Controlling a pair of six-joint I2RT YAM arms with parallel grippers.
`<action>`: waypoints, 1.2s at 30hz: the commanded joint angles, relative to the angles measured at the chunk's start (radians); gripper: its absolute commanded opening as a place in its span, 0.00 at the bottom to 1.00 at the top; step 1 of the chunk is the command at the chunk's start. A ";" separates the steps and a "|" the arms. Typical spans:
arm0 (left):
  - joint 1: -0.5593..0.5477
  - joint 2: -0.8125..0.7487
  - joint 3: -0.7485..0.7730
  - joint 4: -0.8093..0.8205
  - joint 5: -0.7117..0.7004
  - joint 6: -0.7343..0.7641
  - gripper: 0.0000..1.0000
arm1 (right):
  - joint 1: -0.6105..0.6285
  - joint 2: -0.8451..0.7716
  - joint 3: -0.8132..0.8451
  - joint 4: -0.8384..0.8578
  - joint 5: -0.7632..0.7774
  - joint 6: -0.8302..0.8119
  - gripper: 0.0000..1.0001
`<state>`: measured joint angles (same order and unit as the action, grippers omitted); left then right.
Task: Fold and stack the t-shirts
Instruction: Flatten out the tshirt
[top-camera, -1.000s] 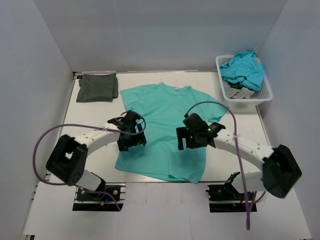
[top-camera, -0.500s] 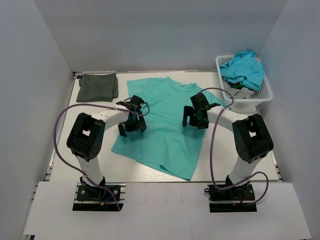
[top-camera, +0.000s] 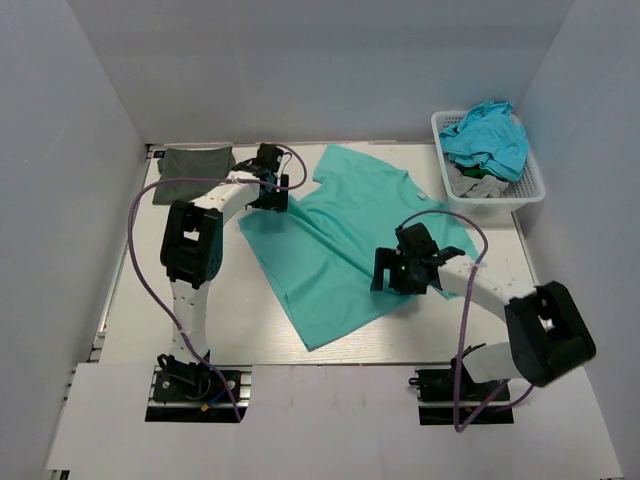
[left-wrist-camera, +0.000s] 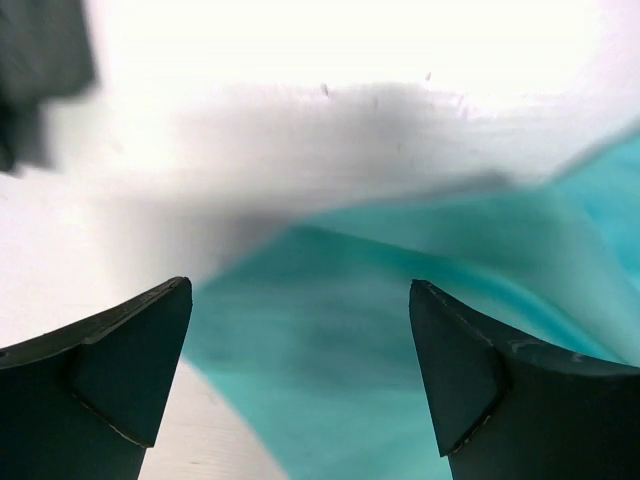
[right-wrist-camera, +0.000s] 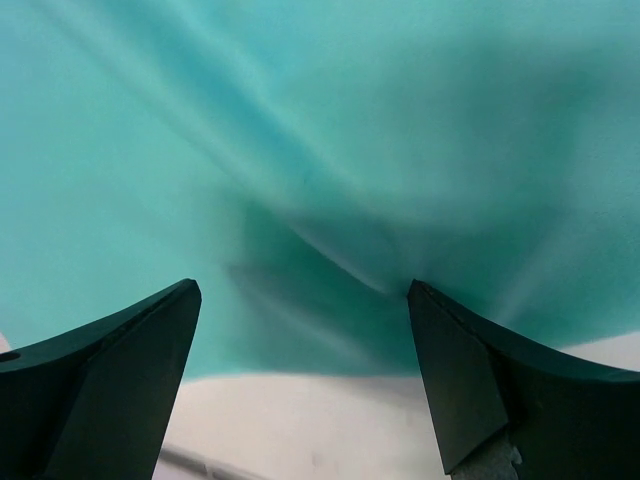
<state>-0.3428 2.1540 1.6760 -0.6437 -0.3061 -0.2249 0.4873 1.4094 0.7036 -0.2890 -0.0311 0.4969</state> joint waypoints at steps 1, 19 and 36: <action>0.008 -0.080 0.083 -0.002 -0.027 0.134 1.00 | 0.039 -0.105 -0.036 -0.211 -0.042 0.002 0.90; -0.005 -0.389 -0.433 0.108 0.268 -0.194 1.00 | 0.030 0.002 0.332 -0.104 -0.097 -0.145 0.90; 0.005 -0.297 -0.365 0.159 0.340 -0.217 1.00 | 0.517 0.143 0.212 0.103 -0.348 -0.316 0.90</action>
<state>-0.3515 1.8446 1.2896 -0.4973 0.0265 -0.4210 0.9527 1.5146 0.9218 -0.2237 -0.3935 0.2249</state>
